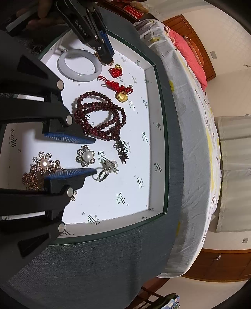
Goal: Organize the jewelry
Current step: 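Carry gold chain and pearl flower brooch into the box and open both grippers, then lift both open grippers out of the box toward the remaining jewelry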
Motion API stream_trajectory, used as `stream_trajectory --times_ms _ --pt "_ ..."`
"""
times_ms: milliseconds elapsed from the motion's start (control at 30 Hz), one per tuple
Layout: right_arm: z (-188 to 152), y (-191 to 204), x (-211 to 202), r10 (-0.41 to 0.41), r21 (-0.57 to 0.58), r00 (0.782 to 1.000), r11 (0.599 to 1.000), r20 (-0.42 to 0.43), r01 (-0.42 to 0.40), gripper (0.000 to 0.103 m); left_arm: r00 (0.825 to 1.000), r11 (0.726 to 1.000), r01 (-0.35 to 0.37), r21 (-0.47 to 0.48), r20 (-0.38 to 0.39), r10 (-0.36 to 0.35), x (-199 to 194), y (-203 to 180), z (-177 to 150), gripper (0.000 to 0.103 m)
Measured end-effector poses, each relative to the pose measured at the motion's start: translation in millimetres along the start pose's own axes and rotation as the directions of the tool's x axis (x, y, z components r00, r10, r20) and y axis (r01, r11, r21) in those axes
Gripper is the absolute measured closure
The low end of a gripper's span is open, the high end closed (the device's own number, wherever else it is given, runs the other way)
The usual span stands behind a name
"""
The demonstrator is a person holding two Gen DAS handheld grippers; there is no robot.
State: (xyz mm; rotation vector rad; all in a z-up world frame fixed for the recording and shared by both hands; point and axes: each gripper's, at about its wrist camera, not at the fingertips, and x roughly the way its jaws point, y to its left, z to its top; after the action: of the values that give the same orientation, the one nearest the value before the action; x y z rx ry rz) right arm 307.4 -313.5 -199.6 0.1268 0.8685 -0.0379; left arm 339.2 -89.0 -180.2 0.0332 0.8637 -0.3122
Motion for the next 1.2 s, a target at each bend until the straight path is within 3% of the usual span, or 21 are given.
stream_trajectory --times_ms 100,133,300,367,533,833,1200 --pt "0.1 -0.5 -0.5 0.002 -0.001 1.000 1.000 0.005 -0.002 0.068 1.000 1.000 0.001 -0.004 0.000 -0.001 -0.1 0.5 -0.9 0.069" --pt "0.0 -0.5 -1.2 0.003 -0.001 1.000 1.000 0.007 -0.003 0.066 1.000 1.000 0.001 -0.006 -0.001 -0.001 -0.2 0.7 -1.3 0.060" --pt "1.2 0.0 -13.2 0.010 0.005 0.999 1.000 0.038 -0.011 0.062 1.000 1.000 0.006 0.008 0.014 -0.006 -7.4 -3.6 -3.5 0.053" --pt "2.6 0.6 -21.0 0.011 0.006 0.998 1.000 0.054 -0.011 0.062 1.000 1.000 0.003 0.009 0.021 -0.003 -13.2 -5.7 -4.0 0.044" --pt "0.5 2.0 -42.8 0.014 0.013 0.996 1.000 0.089 -0.015 0.057 0.998 1.000 -0.002 0.015 0.059 0.001 -37.0 -9.9 -4.5 0.039" --pt "-23.7 -4.2 -80.3 -0.022 0.019 0.992 1.000 0.126 0.020 0.057 0.996 1.000 -0.005 0.024 0.086 0.003 -75.9 -26.0 -19.9 0.038" --pt "-68.6 -29.0 -102.3 -0.042 0.073 0.995 0.997 0.090 0.036 0.057 0.998 0.999 -0.026 0.035 0.063 0.024 -101.5 -56.2 -69.8 0.039"
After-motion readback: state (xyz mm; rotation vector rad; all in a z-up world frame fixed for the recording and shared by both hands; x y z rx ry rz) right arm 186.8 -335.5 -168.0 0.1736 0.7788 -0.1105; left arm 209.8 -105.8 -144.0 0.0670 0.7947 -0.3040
